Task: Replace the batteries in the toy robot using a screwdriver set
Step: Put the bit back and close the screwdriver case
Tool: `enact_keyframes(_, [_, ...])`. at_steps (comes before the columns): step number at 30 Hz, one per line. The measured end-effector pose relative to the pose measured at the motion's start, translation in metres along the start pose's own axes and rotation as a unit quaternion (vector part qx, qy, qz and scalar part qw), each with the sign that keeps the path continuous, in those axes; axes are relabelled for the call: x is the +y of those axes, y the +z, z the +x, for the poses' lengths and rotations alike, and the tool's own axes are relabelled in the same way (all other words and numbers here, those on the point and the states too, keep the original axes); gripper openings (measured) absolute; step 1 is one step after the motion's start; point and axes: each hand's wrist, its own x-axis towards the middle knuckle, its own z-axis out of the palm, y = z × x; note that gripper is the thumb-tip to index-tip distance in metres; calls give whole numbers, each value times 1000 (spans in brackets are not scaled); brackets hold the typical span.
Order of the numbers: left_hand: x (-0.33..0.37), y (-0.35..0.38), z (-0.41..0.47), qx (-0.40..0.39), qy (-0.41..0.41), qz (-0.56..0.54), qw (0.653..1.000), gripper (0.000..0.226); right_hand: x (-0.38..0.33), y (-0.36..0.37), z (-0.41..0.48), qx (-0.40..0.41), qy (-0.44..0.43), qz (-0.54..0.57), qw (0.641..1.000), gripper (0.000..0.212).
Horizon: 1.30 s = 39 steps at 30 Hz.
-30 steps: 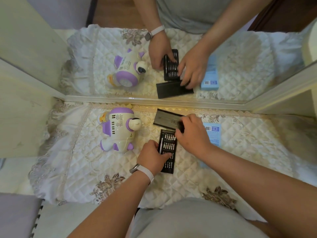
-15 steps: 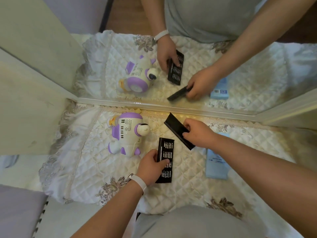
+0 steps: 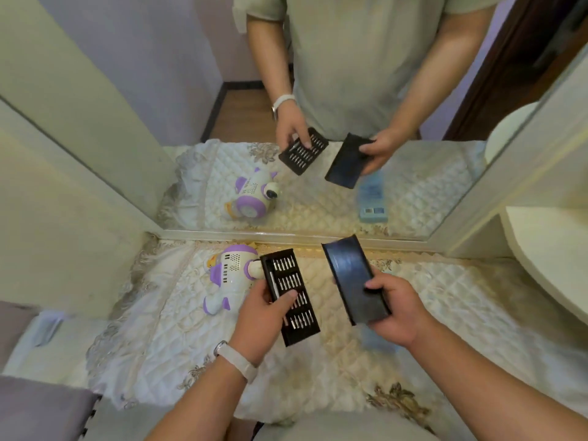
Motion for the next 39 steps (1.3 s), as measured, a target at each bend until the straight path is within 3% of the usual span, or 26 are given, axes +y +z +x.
enact_keyframes(4, [31, 6, -15, 16, 27, -53, 998, 20, -8, 24, -33, -114, -19, 47, 992, 73])
enact_keyframes(8, [55, 10, -30, 15, 49, -92, 994, 19, -14, 41, -58, -172, -18, 54, 983, 63])
enact_keyframes(15, [78, 10, -54, -4, 94, -129, 987, 19, -14, 60, -97, -146, -32, 59, 987, 62])
enact_keyframes(21, [89, 10, -68, 8, 102, -145, 984, 21, -18, 67, -125, -68, -138, -116, 981, 47])
enact_keyframes(23, [95, 9, -73, 19, 117, -138, 983, 17, -19, 71, -132, -37, -209, -244, 946, 42])
enact_keyframes(25, [102, 7, -76, 32, 135, -124, 982, 15, -20, 75, -136, 4, -278, -364, 889, 33])
enact_keyframes(28, [111, 3, -81, 53, 158, -108, 980, 15, -22, 76, -139, 44, -339, -516, 785, 44])
enact_keyframes(31, [120, -1, -87, 72, 174, -125, 974, 14, -21, 76, -137, 56, -374, -653, 657, 55])
enact_keyframes(32, [123, -2, -89, 76, 179, -131, 972, 14, -20, 76, -136, 57, -380, -674, 631, 58])
enact_keyframes(36, [131, -3, -97, 95, 199, -152, 963, 10, -14, 78, -136, 56, -409, -701, 581, 65])
enact_keyframes(39, [134, -1, -100, 108, 216, -152, 958, 8, -11, 77, -135, 58, -422, -702, 570, 66])
